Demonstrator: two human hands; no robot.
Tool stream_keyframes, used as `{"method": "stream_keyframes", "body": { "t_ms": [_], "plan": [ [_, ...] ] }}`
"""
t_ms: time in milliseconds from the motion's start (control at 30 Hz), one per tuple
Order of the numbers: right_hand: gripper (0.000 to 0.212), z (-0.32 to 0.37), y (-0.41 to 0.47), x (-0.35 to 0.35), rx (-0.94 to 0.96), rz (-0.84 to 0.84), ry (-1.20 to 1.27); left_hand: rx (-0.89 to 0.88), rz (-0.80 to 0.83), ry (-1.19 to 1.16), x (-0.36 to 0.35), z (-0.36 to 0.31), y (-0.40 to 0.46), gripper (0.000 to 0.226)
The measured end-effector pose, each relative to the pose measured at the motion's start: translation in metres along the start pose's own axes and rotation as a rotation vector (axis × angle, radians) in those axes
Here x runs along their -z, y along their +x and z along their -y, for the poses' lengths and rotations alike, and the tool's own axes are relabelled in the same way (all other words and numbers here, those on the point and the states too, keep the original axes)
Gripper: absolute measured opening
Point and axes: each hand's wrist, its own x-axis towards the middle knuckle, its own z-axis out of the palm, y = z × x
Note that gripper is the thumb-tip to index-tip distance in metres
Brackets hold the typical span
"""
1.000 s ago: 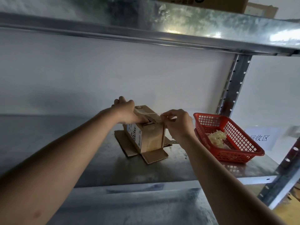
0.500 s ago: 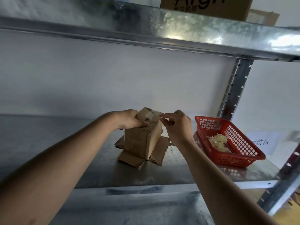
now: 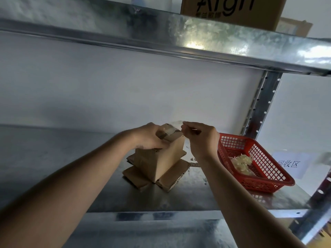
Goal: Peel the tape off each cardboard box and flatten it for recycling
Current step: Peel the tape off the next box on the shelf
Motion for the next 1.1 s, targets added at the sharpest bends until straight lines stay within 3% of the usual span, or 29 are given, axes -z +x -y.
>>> {"method": "stream_keyframes", "body": {
  "t_ms": [100,200,300,433,500,633,733,867,933,1033,1100],
  "plan": [
    [0.024,0.000,0.000,0.002,-0.105,-0.025,0.178,0.032,0.046,0.054,0.008,-0.001,-0.003,0.080],
    [0.042,-0.001,0.002,0.004,-0.106,-0.020,0.145,0.028,0.063,0.021,0.011,-0.001,-0.006,0.065],
    [0.035,-0.003,0.005,0.004,-0.041,0.049,0.013,0.032,0.082,-0.018,0.012,0.000,-0.007,0.068],
    [0.005,-0.004,0.006,-0.002,0.063,0.130,-0.082,0.017,0.095,-0.062,0.010,0.002,-0.007,0.072],
    [0.015,-0.008,0.007,-0.006,0.116,0.162,-0.119,-0.002,0.098,-0.075,0.009,0.004,-0.007,0.069],
    [0.008,-0.010,0.009,-0.015,0.157,0.315,-0.256,-0.006,0.129,-0.099,0.008,0.004,-0.009,0.039],
    [0.022,-0.004,0.008,-0.019,0.212,0.483,-0.392,-0.032,0.115,-0.128,0.006,0.010,-0.005,0.045],
    [0.020,-0.001,0.006,-0.018,0.199,0.400,-0.329,-0.031,0.119,-0.102,0.008,0.011,-0.009,0.072],
    [0.019,0.001,0.006,-0.016,0.129,0.317,-0.242,-0.055,0.140,-0.090,0.009,0.011,-0.011,0.070],
    [0.040,0.003,0.007,-0.013,0.077,0.302,-0.171,-0.068,0.158,-0.075,0.012,0.013,-0.012,0.071],
    [0.034,0.006,0.006,-0.013,0.101,0.308,-0.217,-0.065,0.152,-0.040,0.013,0.013,-0.011,0.077]
  ]
}}
